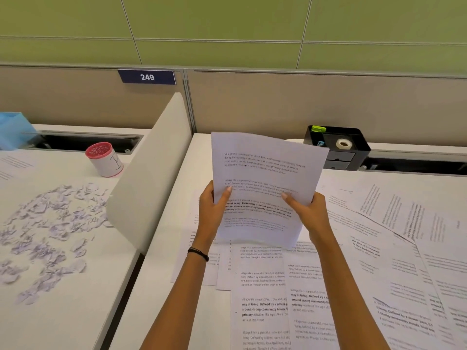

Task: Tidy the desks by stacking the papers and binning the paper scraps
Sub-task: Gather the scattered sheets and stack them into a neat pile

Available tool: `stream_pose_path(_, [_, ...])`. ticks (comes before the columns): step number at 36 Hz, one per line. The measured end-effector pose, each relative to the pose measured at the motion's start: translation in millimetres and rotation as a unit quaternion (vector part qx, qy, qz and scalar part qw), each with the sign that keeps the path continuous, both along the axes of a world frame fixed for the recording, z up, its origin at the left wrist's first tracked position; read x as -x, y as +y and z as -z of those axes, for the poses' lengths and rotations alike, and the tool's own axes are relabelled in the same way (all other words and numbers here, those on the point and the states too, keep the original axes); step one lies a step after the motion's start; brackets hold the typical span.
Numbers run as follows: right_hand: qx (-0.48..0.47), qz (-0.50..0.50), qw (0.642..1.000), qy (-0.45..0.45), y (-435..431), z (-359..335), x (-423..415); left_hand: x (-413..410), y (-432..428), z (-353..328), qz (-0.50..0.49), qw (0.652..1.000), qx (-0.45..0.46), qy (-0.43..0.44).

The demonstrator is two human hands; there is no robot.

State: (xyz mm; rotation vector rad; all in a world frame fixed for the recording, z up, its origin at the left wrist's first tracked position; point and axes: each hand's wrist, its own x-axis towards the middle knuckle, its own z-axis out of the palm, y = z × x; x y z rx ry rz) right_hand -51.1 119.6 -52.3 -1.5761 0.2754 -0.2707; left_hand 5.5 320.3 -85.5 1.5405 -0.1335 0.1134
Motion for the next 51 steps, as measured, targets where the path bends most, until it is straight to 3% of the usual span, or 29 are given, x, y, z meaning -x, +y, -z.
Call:
stream_pose_path(9, [-0.04, -0.045, 0.998, -0.017, 18, -4, 6, 2, 34, -23, -0.036, 0.999, -0.008, -0.029])
stream_pose_path(19, [-0.023, -0.197, 0.979, 0.041, 61, 47, 18, 16, 106, 6, -0.112, 0.992, -0.061, -0.007])
stream_pose_path(22, [0.049, -0.203, 0.976, 0.066, 76, 81, 25, 26, 132, 16, -0.135, 0.988, -0.08, 0.004])
stream_pose_path(24, [0.16, -0.21, 0.963, 0.059, 83, 107, 31, 35, 149, 22, -0.15, 0.984, -0.096, 0.014])
stream_pose_path(28, [0.389, -0.299, 0.871, 0.001, 95, 145, 32, 51, 175, 32, -0.162, 0.98, -0.102, 0.055])
stream_pose_path(32, [0.509, -0.335, 0.792, -0.039, 110, 161, 34, 65, 188, 45, -0.152, 0.977, -0.115, 0.099])
stream_pose_path(35, [0.543, -0.332, 0.771, -0.025, 114, 171, 34, 73, 194, 54, -0.161, 0.971, -0.133, 0.117])
stream_pose_path(51, [0.569, -0.272, 0.775, 0.037, 79, 167, 9, 70, 191, 83, -0.16, 0.941, -0.234, 0.185])
